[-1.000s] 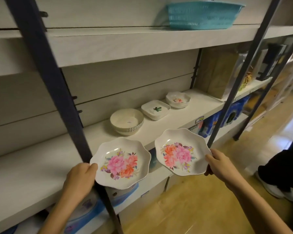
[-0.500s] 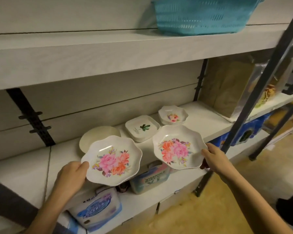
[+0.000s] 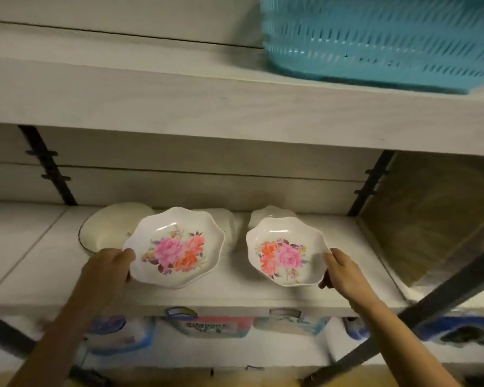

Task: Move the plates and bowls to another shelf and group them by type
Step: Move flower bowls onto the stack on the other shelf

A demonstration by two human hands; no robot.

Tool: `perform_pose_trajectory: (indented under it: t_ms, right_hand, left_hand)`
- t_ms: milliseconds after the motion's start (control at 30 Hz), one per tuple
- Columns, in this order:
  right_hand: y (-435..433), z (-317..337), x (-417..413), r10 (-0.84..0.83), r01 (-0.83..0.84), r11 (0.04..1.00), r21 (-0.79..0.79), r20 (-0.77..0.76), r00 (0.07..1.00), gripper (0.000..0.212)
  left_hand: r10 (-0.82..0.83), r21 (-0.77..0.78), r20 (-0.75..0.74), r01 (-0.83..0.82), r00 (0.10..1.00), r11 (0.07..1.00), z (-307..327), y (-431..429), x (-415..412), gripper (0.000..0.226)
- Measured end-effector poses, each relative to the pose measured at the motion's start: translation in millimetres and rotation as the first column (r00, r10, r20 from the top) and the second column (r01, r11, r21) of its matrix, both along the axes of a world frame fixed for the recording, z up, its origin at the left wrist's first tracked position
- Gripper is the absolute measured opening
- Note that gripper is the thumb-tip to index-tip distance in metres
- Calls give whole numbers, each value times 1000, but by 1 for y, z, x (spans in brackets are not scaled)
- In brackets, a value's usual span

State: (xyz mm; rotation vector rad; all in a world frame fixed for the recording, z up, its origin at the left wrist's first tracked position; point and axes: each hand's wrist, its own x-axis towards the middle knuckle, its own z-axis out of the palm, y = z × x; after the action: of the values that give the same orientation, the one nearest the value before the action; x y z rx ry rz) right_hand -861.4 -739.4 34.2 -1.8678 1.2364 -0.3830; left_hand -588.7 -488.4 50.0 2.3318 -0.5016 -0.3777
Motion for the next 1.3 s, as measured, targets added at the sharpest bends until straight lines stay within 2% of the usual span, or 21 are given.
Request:
perform_pose_trajectory:
  t_ms: [33, 67, 100, 133, 200, 233, 333, 400, 600, 833, 967, 1100, 1200, 1300]
  right_hand:
    - [-14, -2, 0, 6, -6, 1000, 7, 15, 1000, 29]
    - [-26, -5, 1, 6, -7, 1000, 15, 34, 999, 29]
    - [-37, -10, 3, 0, -1, 1000, 24, 52, 999, 29]
    - [-46, -14, 5, -6, 4, 999, 32, 65, 998, 28]
    - [-62, -24, 12, -8, 5, 999, 44, 81, 997, 28]
    - [-69, -28, 16, -3, -1, 999, 44, 85, 996, 28]
    - [-88, -37, 30, 9, -11, 1000, 24, 75, 997, 29]
    - [-98, -44, 40, 5, -6, 1000, 19, 52, 999, 29]
    - [-113, -62, 63, 14, -14, 1000, 1, -40, 999, 38]
    - [-132, -64, 73, 42, -91, 981, -172, -269, 962, 38]
    - [-133, -62, 74, 57, -127, 975, -181, -350, 935, 39]
    - [-127, -59, 76, 135, -199, 973, -117, -412, 901, 55]
    - [-119, -52, 74, 178, -215, 975, -46, -409, 895, 59]
    - [-110, -43, 67, 143, -177, 982, -73, -338, 930, 58]
  left_hand:
    - [-3, 9, 12, 3, 1000, 1000, 1, -6, -7, 38]
    - [4, 17, -48, -3, 999, 1000, 9, -13, -16, 31]
    - [8, 62, -225, 6, 974, 998, 15, -19, -20, 27]
    - [-25, 93, -148, 40, 989, 995, 12, -23, -22, 30]
    - [5, -11, -169, -7, 986, 1000, 11, -36, -31, 33]
    - [88, -19, -43, -89, 995, 996, 2, -42, -29, 38]
    - [135, 50, -22, -134, 991, 990, -9, -54, -25, 42]
    - [143, 15, 6, -143, 990, 990, -7, -62, -27, 44]
    - [154, 14, 1, -154, 988, 988, -7, -67, -26, 45]
    - [172, -8, -5, -172, 985, 985, -5, -64, -16, 42]
    - [170, -22, 17, -169, 985, 985, -7, -60, -15, 44]
    - [103, -14, 49, -102, 993, 995, -9, -62, -17, 46]
    - [112, -27, -4, -112, 994, 993, -10, -70, -17, 42]
    - [73, -63, 11, -72, 997, 995, -12, -83, -21, 40]
